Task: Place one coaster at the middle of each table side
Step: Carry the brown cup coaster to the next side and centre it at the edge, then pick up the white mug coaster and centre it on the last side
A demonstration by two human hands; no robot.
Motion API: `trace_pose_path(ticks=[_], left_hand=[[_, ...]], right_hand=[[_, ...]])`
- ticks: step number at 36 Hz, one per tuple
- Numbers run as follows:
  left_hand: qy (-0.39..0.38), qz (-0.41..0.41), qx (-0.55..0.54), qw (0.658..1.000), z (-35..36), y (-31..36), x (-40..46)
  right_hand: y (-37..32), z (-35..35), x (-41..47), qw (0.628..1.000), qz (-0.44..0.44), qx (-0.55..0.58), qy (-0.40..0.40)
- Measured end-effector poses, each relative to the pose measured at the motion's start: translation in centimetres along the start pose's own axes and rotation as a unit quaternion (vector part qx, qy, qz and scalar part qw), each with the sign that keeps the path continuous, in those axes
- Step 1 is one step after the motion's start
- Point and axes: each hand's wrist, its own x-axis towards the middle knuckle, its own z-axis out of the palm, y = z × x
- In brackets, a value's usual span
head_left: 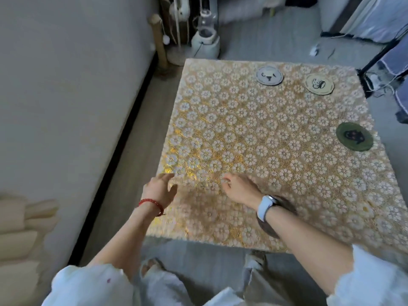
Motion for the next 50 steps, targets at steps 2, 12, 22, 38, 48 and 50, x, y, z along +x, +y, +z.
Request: trace_pose_path(ticks=[2,12,22,38,48,50], left_hand=[[-0.008,0.005,0.001,1.0,-1.8,-3.1,0.2],[-0.028,0.036,0.046,0.998,-10.1,-17.5,2.9],[-0.063,0.122,0.045,0.99,-13.5,-15.3,14.5],[-0.107,0.293,0.145,0.939,-22.7,0.0,37.6],[-0.21,0.449,0.223,0.84,-16.1,15.0,46.7],[-0.232,0.473,0.24,0.815,-14.4,17.7,48.5]], right_hand=[[-3.7,1.6,0.9,1.0,0.006,0.018,0.004],[-18.3,10.7,6.2,0.996,0.026,0.084,0.01],[-18.7,8.5,15.2,0.983,0.09,0.118,0.109],[-16.2,-5.8,28.0,0.935,0.205,0.254,0.139],[-8.0,-11.7,29.0,0.823,0.362,0.328,0.292],[-5.4,-12.8,30.1,0.795,0.387,0.343,0.317]])
